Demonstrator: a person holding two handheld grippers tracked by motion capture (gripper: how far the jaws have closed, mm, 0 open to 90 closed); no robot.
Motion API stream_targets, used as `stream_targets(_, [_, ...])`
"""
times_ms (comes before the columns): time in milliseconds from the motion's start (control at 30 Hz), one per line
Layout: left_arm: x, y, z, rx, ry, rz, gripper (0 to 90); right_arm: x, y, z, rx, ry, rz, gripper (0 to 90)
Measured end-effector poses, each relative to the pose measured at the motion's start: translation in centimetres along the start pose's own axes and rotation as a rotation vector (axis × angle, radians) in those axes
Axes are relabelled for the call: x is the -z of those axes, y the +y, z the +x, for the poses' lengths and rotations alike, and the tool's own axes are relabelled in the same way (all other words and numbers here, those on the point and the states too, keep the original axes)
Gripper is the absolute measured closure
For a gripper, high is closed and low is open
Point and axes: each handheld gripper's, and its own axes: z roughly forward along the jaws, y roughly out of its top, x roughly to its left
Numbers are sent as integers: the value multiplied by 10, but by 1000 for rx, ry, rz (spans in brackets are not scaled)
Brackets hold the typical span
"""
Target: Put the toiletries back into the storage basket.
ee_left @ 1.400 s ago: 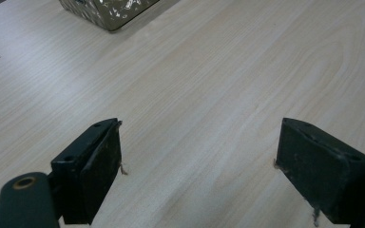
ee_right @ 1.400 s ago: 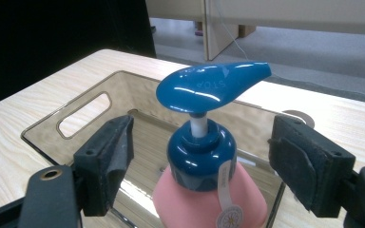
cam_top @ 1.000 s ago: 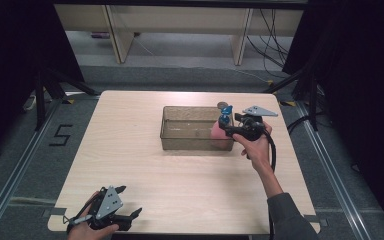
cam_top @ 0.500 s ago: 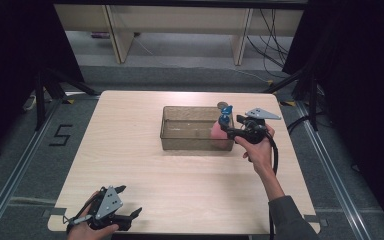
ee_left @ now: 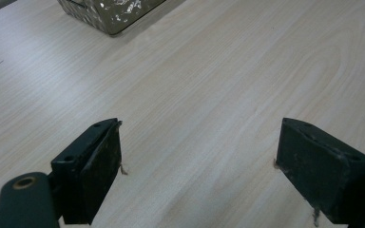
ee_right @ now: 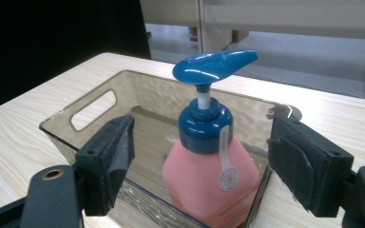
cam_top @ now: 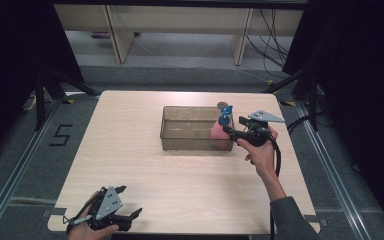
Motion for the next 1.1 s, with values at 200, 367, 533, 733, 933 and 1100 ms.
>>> stream_targets(200, [1, 0, 1, -5, 15, 0, 147, 3, -1, 1, 13, -14, 6, 250])
stream_targets(367, [1, 1, 0, -8, 9, -5, 148, 4, -5, 5, -22, 1, 4, 249])
stream_targets(533, [1, 0, 0, 0, 5, -8, 148, 6, -4, 5, -3, 10, -6, 247])
stream_targets(733, [1, 1, 0, 6, 2, -13, 147, 9, -5, 7, -8, 6, -6, 245])
stream_targets(933, [1, 1, 0, -7, 10, -5, 148, 12, -8, 11, -27, 7, -6, 242])
stream_targets(1100, [1, 0, -1, -2, 12, -5, 148, 13, -11, 14, -14, 26, 5, 239])
